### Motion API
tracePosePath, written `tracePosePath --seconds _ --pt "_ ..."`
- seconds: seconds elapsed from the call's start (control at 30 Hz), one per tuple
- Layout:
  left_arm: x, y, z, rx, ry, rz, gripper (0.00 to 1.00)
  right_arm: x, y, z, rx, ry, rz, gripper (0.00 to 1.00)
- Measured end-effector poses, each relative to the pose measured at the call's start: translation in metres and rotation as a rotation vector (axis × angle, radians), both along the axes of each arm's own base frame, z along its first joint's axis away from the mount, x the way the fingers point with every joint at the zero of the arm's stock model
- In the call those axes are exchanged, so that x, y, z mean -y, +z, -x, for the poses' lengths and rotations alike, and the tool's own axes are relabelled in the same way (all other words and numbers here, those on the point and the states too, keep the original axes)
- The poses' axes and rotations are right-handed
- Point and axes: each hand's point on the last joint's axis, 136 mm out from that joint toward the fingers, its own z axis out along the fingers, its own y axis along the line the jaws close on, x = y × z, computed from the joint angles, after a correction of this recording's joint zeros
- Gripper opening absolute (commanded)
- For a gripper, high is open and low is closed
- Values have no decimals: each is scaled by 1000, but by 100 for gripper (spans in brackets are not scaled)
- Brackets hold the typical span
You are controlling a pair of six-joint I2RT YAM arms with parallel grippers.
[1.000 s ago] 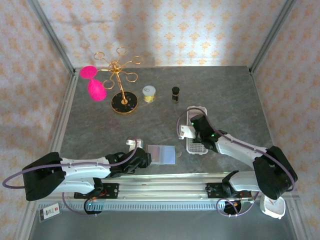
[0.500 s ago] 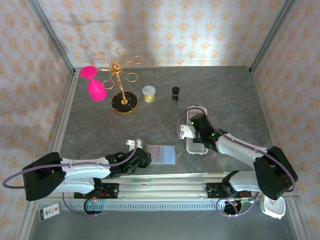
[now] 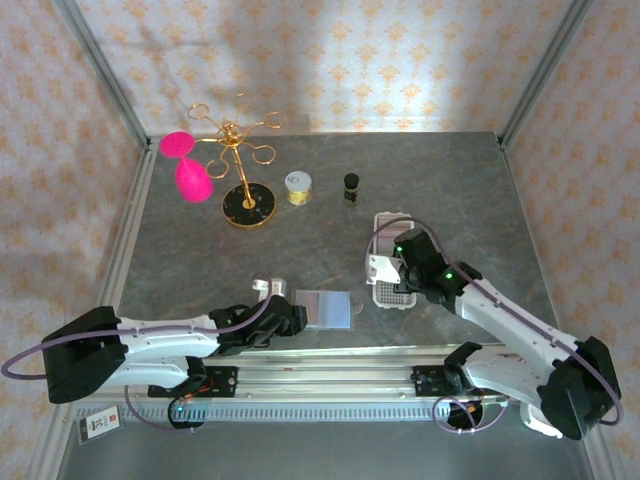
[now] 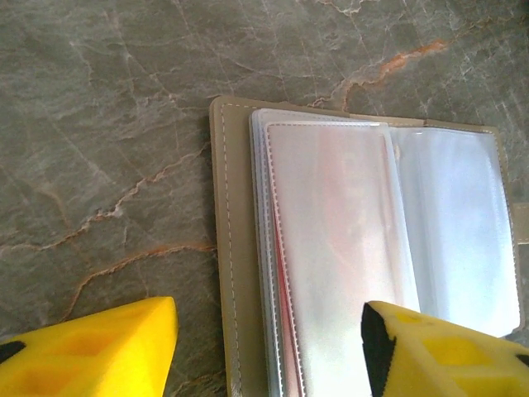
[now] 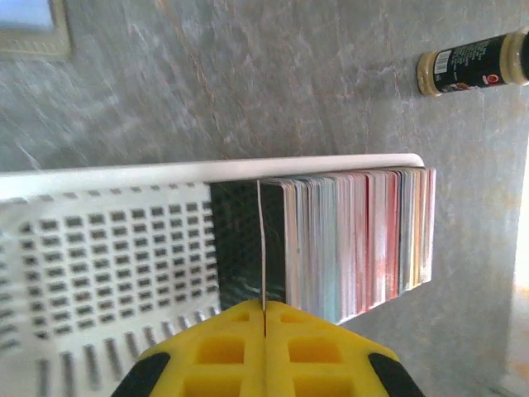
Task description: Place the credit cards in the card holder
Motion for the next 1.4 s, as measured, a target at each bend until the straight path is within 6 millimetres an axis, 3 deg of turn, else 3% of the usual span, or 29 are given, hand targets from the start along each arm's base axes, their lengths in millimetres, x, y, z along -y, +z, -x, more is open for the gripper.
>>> tracePosePath --seconds 0.3,0.6,0.7,0.93,1.03,1.17,1.4 --pt "1 6 -2 -21 -7 -67 75 -27 73 1 -24 -229 -449 0" --pt "3 5 -8 -43 -3 -151 76 -42 108 4 -237 -580 -974 0" --pt "4 2 -9 -55 -4 -178 73 -48 100 9 -370 -697 -1109 0" --pt "5 -6 -9 -69 -26 -227 60 -60 22 39 -742 -970 -1203 0" --pt "5 -6 -10 -70 -28 -235 55 -68 0 53 -845 -1015 -1212 0" --pt "6 -7 -10 -70 -31 -236 47 -81 -16 63 -935 -1038 -1220 0" --pt "6 -6 -10 -73 -27 -227 41 -109 -18 68 -1016 -1007 -1231 0"
